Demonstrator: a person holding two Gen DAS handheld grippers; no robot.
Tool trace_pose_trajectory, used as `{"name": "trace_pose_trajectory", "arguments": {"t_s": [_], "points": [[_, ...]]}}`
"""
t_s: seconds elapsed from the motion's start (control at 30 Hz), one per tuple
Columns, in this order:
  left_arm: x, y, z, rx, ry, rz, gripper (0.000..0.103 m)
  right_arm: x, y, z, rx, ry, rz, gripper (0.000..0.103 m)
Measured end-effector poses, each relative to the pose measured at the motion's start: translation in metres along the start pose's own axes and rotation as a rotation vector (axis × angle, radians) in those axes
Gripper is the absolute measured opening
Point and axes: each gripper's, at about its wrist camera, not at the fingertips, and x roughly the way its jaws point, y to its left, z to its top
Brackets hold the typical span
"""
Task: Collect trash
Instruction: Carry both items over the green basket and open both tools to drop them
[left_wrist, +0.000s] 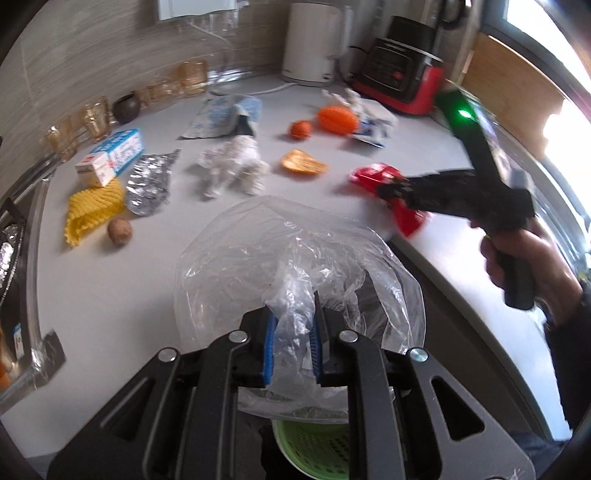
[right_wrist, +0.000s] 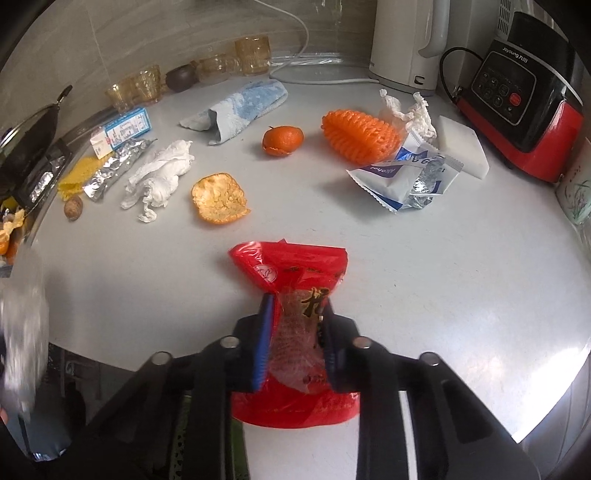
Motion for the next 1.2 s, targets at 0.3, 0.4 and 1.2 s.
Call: {"name": "trace_pose_trajectory", "arguments": {"t_s": [0.3, 0.4, 1.2], "points": [[-0.013, -0.038, -0.027, -0.046, 0.027, 0.038, 0.015, -0.037, -0.003, -0.014, -0.041, -0.049, 0.081, 0.014], [-0.023, -0.044, -0.033, -0.079, 0.021, 0.055, 0.015, -0.066, 0.005, -0.028, -0.072, -0.052, 0.124, 0.014], [-0.060, -0.005, -0.125, 0.036, 0.111, 0.006, 0.015, 0.040, 0.138, -0.235, 0.011, 0.217, 0.073, 0.029]]}}
